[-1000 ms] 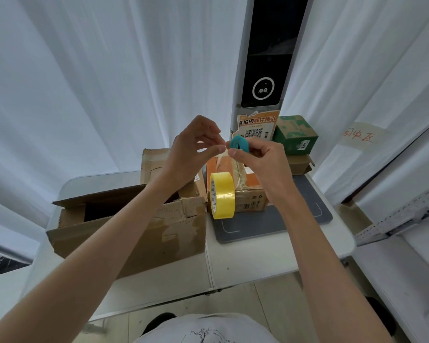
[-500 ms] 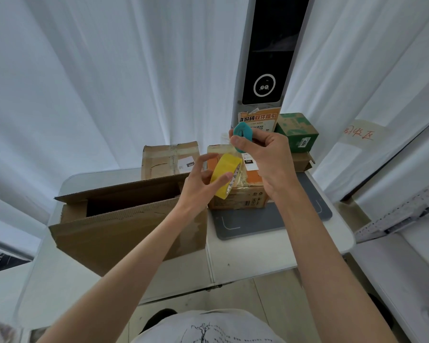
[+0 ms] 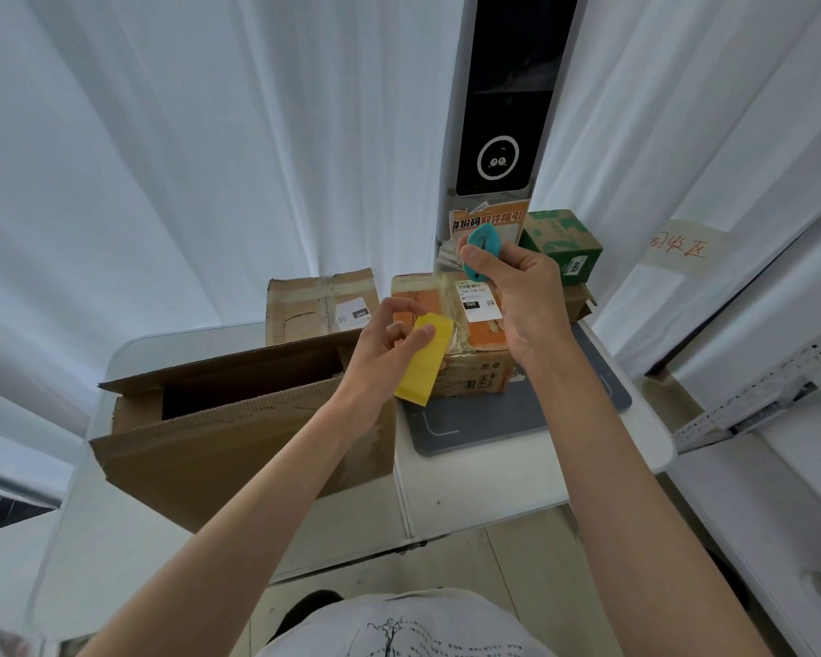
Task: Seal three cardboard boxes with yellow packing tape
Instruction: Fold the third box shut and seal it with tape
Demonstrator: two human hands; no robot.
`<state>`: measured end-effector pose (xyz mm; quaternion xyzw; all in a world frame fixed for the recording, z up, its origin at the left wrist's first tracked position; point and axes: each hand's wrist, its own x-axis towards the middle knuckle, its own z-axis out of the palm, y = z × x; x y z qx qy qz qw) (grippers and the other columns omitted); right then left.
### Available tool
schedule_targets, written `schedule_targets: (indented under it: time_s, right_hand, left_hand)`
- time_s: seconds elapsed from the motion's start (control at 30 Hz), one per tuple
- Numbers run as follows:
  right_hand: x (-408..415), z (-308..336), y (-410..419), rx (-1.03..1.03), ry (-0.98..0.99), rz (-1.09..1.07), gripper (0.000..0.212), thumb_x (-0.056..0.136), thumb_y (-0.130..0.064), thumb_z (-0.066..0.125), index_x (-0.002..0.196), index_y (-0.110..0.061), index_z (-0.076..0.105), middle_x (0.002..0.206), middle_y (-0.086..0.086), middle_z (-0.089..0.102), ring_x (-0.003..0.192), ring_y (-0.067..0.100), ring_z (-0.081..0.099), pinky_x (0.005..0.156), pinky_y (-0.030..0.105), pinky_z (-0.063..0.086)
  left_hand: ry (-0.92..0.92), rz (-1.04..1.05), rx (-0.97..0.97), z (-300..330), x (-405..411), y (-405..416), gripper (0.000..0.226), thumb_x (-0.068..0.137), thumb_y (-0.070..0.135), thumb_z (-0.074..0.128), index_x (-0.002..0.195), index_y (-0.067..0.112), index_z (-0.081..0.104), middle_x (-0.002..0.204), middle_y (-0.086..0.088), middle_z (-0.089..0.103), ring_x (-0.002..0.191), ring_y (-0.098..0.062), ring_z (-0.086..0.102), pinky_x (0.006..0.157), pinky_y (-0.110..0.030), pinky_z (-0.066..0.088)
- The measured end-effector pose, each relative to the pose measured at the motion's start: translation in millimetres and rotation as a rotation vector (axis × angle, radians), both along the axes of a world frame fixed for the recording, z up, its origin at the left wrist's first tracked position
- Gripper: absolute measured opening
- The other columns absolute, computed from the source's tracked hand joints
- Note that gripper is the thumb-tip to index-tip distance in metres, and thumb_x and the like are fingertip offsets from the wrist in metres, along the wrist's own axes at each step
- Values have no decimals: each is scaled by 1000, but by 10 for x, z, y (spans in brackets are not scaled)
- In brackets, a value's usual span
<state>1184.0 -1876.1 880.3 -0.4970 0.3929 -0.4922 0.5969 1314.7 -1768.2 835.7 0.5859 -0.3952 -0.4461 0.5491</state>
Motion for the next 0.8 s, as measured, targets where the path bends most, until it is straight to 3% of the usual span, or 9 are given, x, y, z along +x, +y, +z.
schedule_targets:
  time_s: [0.07,0.13,0.27,0.37,0.5,0.63,0.73,0.8]
  right_hand:
    - [9,-43,-30,30,-22,25,13,83,-10,80,96,-13,79,114,11,73,117,25,63,94,28,55]
    - [13,-87,-34,75,-29,34,11,84,-7,78,88,-18,77,109,5,72,111,21,64,94,31,56]
    - [-31,-261,-91,131,86,51,8,88,-15,76,94,-20,74,111,10,74,97,17,66,86,32,56]
    - [-78,-415,-164,183,142,52,24,90,-17,76,113,-10,71,110,14,75,86,14,68,71,25,56]
    - [-123,-521,-182,179,216,26,31,93,-21,74,121,-10,68,108,11,75,83,13,68,69,24,54]
    - [-152,-470,-175,103,205,-39,29,94,-22,72,121,-12,70,111,4,74,84,-2,68,60,9,48]
    - [-174,-409,-157,81,101,-33,30,90,-13,75,119,-5,71,111,12,74,95,18,73,71,19,56]
    - [-169,-362,-136,49,91,-24,32,88,-10,77,118,-3,71,107,13,75,91,21,75,75,24,59]
  left_hand:
    - [17,29,32,36,-16,-13,17,100,37,61,112,26,57,105,-20,66,76,-19,72,66,-40,59]
    - [9,56,72,43,-25,-22,14,104,32,54,113,21,55,105,-4,66,69,-8,71,60,-26,56]
    - [-14,76,157,-4,-30,-44,8,106,34,52,100,31,56,111,4,61,104,-32,64,86,-47,56]
    - [2,71,202,-1,-34,-63,13,107,32,50,97,34,58,112,8,57,112,-34,59,98,-52,52]
    - [-43,38,224,-19,-38,-87,16,107,28,48,97,36,59,121,8,55,114,-31,57,102,-56,50]
    - [-53,28,246,-53,-64,-100,18,106,28,49,95,37,61,127,3,56,115,-32,58,102,-58,50]
    - [-75,33,224,-97,-84,-118,14,105,26,51,99,33,62,130,-2,52,117,-31,57,103,-56,51]
    - [-98,60,212,-104,-102,-124,12,103,24,54,100,32,62,131,1,47,120,-27,54,105,-53,49]
